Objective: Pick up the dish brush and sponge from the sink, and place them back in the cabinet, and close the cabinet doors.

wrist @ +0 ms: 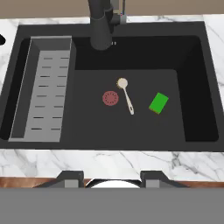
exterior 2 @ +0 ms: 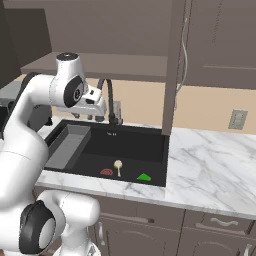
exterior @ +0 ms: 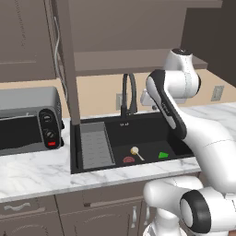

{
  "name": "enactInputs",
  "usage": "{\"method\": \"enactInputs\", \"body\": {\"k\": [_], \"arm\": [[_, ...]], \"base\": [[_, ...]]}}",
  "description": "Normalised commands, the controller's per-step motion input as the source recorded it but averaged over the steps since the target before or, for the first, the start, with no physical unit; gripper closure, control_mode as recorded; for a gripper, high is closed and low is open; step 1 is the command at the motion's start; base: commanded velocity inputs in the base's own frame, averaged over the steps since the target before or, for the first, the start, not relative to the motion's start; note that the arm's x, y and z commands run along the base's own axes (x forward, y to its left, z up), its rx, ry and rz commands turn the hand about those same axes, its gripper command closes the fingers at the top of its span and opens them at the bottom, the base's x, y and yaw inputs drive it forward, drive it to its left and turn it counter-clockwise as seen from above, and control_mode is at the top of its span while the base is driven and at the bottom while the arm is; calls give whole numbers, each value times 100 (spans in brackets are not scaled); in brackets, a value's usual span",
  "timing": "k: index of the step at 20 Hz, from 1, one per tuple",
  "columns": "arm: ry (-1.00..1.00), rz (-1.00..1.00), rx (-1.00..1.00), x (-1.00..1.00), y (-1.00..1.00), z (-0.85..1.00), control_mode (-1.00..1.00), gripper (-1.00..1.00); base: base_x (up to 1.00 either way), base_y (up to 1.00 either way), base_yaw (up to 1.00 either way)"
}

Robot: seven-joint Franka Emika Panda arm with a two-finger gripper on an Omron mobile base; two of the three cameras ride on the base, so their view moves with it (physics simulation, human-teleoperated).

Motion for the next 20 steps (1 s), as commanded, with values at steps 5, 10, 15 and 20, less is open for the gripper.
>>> {"method": "enactInputs", "body": {"k": [5, 10, 15, 20], "arm": [[0, 0, 0, 2, -4, -5, -100, -100], [0, 0, 0, 9, -13, -26, -100, -100], [0, 0, 0, 11, -14, -39, -100, -100], [0, 0, 0, 14, -13, -40, -100, -100]], "base": [[0, 0, 0], [0, 0, 0], [0, 0, 0], [0, 0, 0]]}}
